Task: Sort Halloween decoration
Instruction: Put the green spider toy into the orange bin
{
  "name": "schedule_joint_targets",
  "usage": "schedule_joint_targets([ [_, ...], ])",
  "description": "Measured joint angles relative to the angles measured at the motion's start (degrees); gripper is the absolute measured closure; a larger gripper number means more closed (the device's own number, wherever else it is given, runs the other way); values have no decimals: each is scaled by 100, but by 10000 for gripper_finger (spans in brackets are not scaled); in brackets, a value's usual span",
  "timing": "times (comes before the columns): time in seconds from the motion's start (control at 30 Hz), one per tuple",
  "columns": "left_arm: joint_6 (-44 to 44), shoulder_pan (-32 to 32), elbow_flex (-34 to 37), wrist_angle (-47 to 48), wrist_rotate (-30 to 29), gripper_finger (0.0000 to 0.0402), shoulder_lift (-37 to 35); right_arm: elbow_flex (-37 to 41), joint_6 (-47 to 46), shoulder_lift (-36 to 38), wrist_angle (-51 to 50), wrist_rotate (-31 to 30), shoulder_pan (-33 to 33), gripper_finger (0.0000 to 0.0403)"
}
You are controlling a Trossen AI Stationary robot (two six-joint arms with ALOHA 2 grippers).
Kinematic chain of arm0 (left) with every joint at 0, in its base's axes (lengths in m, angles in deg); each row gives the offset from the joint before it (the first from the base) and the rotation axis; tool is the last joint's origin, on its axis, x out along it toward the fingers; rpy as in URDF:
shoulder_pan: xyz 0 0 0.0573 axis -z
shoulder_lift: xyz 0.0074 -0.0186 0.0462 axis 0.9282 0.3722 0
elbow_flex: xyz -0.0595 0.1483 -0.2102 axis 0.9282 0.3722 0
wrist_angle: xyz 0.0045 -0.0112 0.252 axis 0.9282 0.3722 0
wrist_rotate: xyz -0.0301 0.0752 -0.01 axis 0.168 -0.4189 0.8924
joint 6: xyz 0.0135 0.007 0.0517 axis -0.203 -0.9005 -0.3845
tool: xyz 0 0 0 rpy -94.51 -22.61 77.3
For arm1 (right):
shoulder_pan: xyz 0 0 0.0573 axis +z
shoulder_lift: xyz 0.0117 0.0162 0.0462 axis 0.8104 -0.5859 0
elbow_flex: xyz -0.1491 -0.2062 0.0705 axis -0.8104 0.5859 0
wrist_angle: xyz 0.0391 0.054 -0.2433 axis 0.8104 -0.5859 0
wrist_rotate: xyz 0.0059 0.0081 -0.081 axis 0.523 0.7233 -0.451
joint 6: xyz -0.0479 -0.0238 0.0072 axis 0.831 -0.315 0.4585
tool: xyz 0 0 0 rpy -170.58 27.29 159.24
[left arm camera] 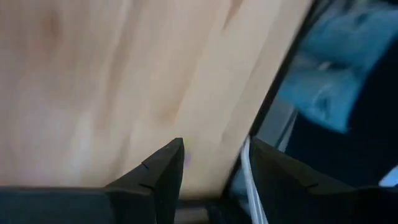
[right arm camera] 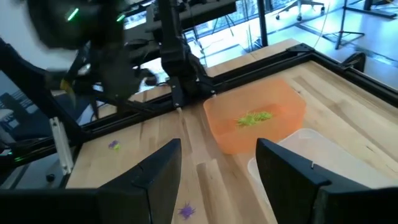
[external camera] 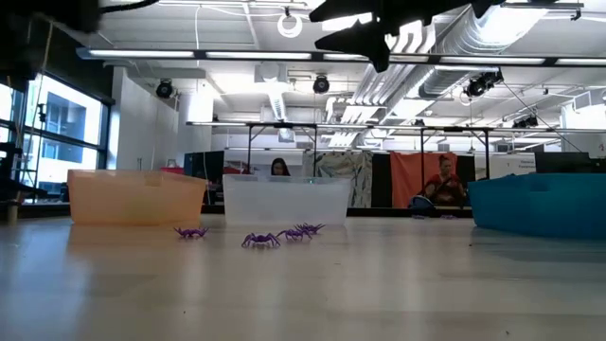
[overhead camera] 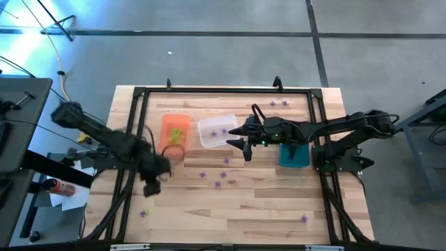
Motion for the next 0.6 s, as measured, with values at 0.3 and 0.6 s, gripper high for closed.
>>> schedule_joint_targets([
  [0.3, 2737, 1737, 4, -746, 76, 234, 1702, 0, -27, -2, -250, -227, -38, 201],
  [0.6, 3071, 2149, 7, -764, 577, 234, 3271, 0, -15, -2, -319, -207, -39, 201],
])
